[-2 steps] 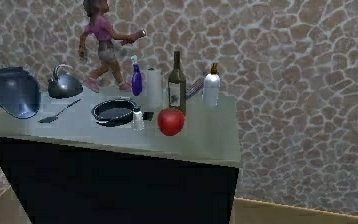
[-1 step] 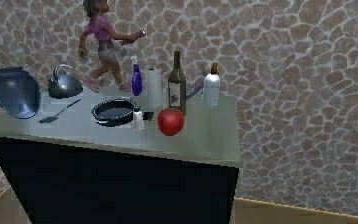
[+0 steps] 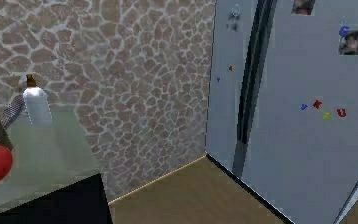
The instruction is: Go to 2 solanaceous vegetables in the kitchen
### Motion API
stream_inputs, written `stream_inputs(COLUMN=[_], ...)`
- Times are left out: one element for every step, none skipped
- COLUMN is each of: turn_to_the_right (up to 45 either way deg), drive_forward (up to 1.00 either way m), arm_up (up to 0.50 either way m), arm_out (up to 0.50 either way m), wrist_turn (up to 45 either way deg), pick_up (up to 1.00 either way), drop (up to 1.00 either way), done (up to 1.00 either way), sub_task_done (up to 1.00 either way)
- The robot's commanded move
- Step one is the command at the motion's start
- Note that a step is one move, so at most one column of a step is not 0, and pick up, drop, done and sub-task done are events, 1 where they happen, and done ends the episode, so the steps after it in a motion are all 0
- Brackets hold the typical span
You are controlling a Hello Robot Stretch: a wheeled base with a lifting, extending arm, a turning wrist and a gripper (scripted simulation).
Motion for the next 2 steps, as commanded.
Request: stream_inputs(turn_to_the_right=[45.0,39.0], drive_forward=[0.00,0.00], arm_up=[0.00,0.00], arm_out=[0.00,0.00], wrist_turn=[0.0,0.0], pick_up=[0.00,0.00], drop=[0.00,0.00], done=[0.00,0.00], sub_task_done=[0.00,0.00])
